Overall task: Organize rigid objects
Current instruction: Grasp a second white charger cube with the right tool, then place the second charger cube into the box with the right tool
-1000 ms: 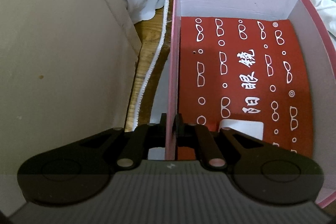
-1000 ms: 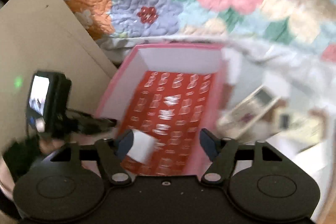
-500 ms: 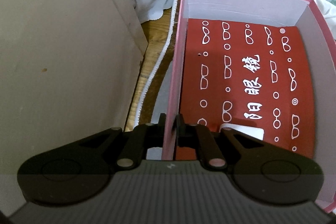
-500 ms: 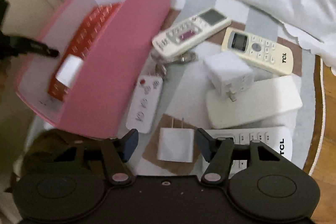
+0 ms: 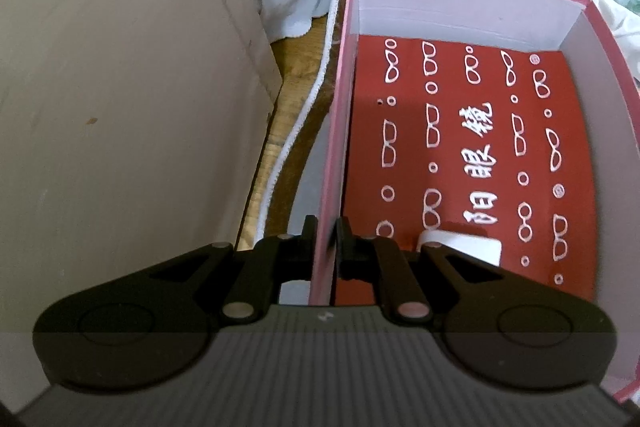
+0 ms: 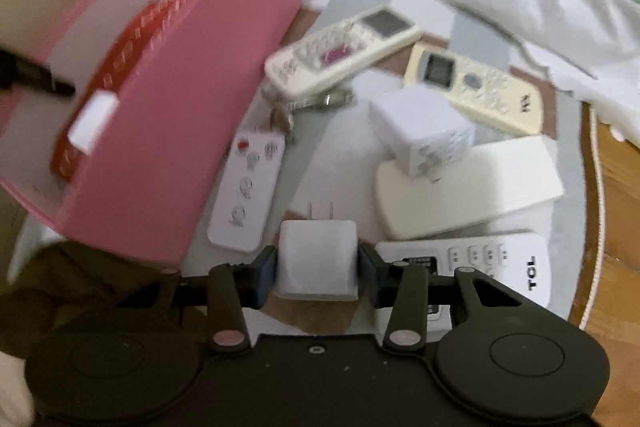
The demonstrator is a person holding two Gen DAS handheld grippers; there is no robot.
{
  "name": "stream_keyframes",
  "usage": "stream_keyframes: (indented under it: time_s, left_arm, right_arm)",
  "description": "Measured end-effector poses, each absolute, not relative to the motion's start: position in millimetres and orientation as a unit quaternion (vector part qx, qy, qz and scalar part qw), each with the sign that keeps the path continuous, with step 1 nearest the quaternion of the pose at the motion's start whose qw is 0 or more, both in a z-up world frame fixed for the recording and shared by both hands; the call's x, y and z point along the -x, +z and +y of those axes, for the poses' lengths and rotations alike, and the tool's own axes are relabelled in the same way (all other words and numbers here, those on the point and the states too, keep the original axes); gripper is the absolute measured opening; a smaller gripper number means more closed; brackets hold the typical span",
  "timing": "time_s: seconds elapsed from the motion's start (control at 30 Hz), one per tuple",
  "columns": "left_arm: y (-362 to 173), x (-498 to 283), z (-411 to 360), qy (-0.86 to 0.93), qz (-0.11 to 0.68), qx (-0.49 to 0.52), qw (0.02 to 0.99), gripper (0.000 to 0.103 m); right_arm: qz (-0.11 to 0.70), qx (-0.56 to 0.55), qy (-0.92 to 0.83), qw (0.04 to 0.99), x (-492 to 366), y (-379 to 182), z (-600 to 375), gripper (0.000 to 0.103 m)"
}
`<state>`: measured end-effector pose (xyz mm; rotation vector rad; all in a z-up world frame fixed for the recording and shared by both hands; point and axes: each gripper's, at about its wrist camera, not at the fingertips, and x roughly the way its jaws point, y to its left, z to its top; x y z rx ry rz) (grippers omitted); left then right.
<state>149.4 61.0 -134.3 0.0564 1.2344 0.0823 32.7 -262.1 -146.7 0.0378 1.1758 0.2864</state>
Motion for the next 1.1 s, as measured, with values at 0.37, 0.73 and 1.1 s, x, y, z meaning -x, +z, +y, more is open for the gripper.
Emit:
stream_keyframes:
  time_s: [0.37,0.73,1.1]
  left_arm:
    - [-135,-144,63,0.029,0.577,-0.028,0.816,0.008]
    - [-136,-132,72,0.027,0.573,0.0,0.819,0.008]
    - [-134,-128,76,0.006,0.575,0.003,0.818,0.004]
  right_arm:
    - [0.443,-0.095,0.21,0.866,-24,-52,-230,0.049]
    - [0.497,0.02,0.21,0.842,-61,-80,-117,0.049]
    - [0.517,0.13,0.151,0.833,-82,-116,-64,0.048]
